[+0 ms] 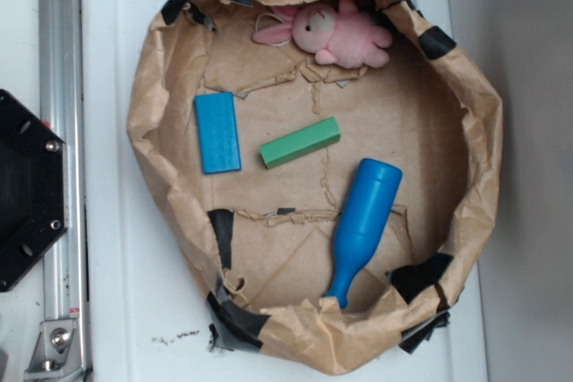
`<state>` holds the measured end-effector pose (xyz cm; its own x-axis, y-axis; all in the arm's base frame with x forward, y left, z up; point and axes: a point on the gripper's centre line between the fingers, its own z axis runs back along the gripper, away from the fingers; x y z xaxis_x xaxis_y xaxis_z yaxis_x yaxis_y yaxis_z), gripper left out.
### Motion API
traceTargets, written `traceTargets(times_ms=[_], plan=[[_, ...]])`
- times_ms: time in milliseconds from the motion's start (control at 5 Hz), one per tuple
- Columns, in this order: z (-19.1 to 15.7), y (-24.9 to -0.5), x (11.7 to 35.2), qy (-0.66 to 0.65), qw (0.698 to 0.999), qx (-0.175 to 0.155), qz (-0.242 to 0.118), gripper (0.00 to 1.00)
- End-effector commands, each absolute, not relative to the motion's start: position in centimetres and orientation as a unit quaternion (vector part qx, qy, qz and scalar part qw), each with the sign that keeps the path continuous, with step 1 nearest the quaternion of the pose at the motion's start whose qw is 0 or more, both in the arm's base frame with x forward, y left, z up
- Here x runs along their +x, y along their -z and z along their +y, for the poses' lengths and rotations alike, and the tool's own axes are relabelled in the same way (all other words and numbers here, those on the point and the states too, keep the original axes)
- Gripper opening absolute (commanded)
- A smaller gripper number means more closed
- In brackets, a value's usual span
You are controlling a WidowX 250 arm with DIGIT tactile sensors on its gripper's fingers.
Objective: Grab the green block.
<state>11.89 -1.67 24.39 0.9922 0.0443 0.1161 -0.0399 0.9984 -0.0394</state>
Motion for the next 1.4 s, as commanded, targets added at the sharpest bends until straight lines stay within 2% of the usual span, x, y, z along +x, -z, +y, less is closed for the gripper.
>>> traceTargets(times_ms=[0, 200, 400, 600, 800, 1000, 1200], plan=[[-1.7, -24.4, 11.9, -0.021, 0.998, -0.019, -0.059, 1.0], [0.6, -21.5, 14.2, -0.036, 0.993, -0.012, -0.108, 1.0], [1.0, -19.9, 17.9, -0.076, 0.987, -0.024, -0.141, 1.0], [1.1, -16.3, 22.7, -0.107, 0.985, -0.04, -0.127, 1.0], [0.7, -12.7, 26.0, -0.124, 0.987, -0.037, -0.095, 1.0], [-0.1, -7.4, 30.0, -0.133, 0.989, -0.033, -0.059, 1.0], [-0.1, -2.2, 31.1, -0.097, 0.994, -0.043, -0.03, 1.0]])
